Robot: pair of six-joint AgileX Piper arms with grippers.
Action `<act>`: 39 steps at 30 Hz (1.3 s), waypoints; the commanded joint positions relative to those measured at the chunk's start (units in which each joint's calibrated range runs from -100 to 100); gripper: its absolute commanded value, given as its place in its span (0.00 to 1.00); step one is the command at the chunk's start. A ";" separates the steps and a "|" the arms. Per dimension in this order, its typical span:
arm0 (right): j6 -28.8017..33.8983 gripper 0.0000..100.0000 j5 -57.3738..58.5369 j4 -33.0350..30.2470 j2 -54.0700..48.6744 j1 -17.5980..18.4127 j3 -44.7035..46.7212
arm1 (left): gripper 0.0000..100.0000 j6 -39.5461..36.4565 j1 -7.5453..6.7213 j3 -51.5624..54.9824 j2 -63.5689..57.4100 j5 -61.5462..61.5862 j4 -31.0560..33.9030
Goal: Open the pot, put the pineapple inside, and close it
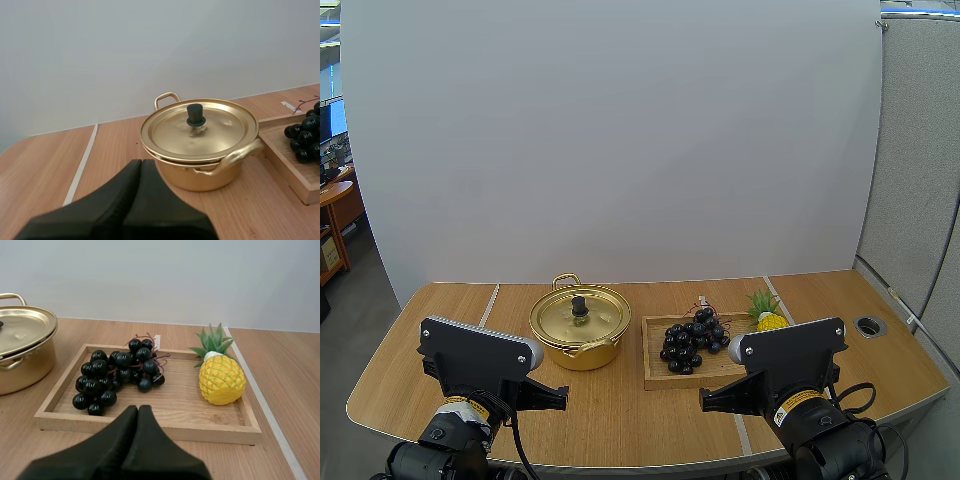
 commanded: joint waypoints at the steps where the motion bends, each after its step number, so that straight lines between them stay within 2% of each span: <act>1: 0.05 0.00 -1.75 1.62 0.00 0.08 0.00 | 0.00 -0.01 0.01 0.00 0.00 -1.29 -1.00; 6: 0.05 0.00 -1.75 3.20 0.00 0.08 0.00 | 0.00 -0.65 0.01 0.00 0.00 -1.29 -1.00; 9: 0.05 0.00 -5.30 0.71 0.00 0.08 0.00 | 0.00 -3.76 0.01 0.00 0.00 -1.29 -1.00; 12: 0.05 0.00 -6.34 0.99 0.00 0.08 0.00 | 0.00 -6.21 0.01 0.00 0.00 -1.29 -1.00; 19: 0.15 0.00 -7.67 2.02 0.00 0.08 0.00 | 0.00 -6.35 0.01 0.00 0.00 -2.00 -1.00; 25: 0.15 0.00 -7.50 1.35 0.00 0.08 -1.50 | 0.00 -6.35 0.01 -4.46 0.00 -3.62 -0.88; 30: 0.15 0.00 0.80 0.92 0.00 0.08 -11.74 | 0.00 -5.60 0.01 -13.34 0.00 -4.79 1.44; 35: 0.15 0.00 3.62 -0.34 0.00 0.08 -19.83 | 0.00 -5.60 0.01 -19.05 0.00 -4.41 1.60; 39: 0.15 0.00 10.67 -1.31 0.00 0.08 -26.50 | 0.00 -5.60 0.01 -25.02 0.00 0.38 1.60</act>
